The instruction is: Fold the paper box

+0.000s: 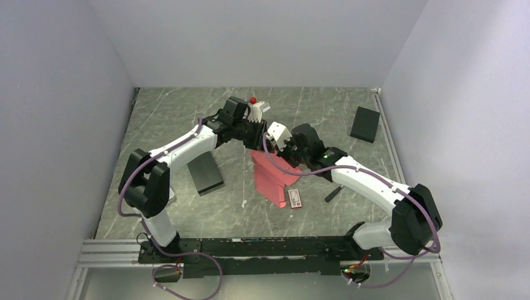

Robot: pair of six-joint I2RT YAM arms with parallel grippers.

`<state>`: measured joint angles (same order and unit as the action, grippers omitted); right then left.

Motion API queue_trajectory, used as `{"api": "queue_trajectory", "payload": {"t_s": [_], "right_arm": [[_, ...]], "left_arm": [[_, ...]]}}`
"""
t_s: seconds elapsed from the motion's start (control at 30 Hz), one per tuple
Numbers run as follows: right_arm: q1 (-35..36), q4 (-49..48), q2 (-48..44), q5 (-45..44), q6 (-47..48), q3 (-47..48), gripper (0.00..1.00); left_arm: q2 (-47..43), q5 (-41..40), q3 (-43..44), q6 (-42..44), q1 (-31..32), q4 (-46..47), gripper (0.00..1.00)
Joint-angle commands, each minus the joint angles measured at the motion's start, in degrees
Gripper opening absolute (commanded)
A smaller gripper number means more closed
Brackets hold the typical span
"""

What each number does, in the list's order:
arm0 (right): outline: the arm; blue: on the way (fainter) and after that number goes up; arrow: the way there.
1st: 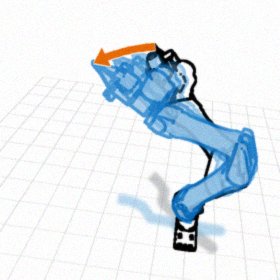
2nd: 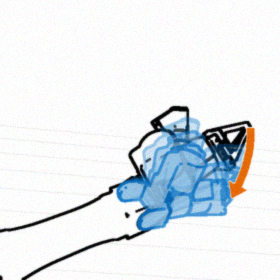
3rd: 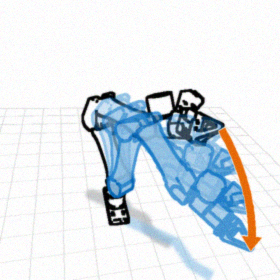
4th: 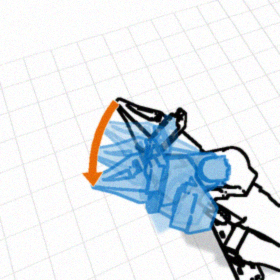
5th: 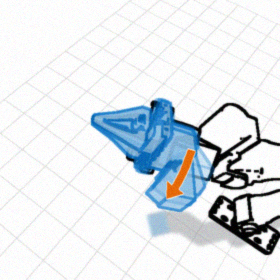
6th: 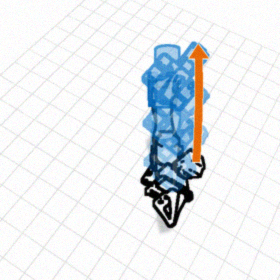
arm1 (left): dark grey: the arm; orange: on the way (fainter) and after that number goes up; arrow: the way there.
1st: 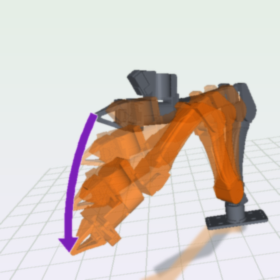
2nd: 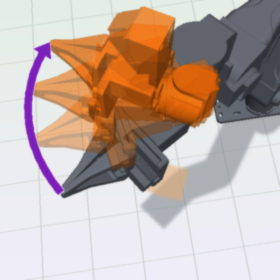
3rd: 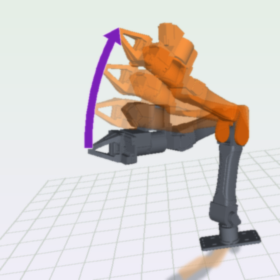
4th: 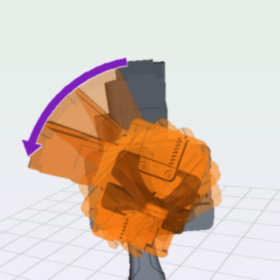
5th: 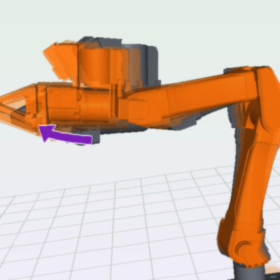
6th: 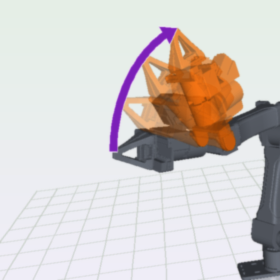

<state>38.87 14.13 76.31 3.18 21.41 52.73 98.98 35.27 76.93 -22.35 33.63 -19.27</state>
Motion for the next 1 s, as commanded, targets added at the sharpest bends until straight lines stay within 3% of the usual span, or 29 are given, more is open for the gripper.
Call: {"api": "queue_trajectory", "payload": {"t_s": [0.0, 0.2, 0.33, 0.57, 0.83, 0.97], "right_arm": [[0.5, -4.5, -0.5, 1.5, -0.7, 2.8, 0.00], [0.6, -4.2, -0.5, 1.5, 0.5, 2.7, 0.00], [0.6, -4.1, -0.9, 2.2, 1.1, 2.6, 0.00], [0.6, -4.0, -1.4, 3.9, 2.1, 2.1, 0.00], [0.3, -3.4, -2.4, 6.8, 2.9, 2.0, 0.00], [0.2, -2.8, -2.4, 8.6, 2.9, 2.0, 0.00]], "left_arm": [[-1.3, 0.6, 1.6, -0.7, 0.4, 2.4, 0.30], [-7.6, -1.9, -1.7, -0.3, -0.9, 2.1, 0.52], [-12.9, -2.6, -5.2, -0.6, -3.1, 3.1, 0.59], [-23.1, -2.5, -13.1, -1.2, -7.3, 6.4, 0.60], [-36.9, -7.3, -32.8, -6.5, -11.7, 16.2, 0.48], [-39.1, -5.6, -40.5, -10.8, -13.7, 24.9, 0.46]]}}
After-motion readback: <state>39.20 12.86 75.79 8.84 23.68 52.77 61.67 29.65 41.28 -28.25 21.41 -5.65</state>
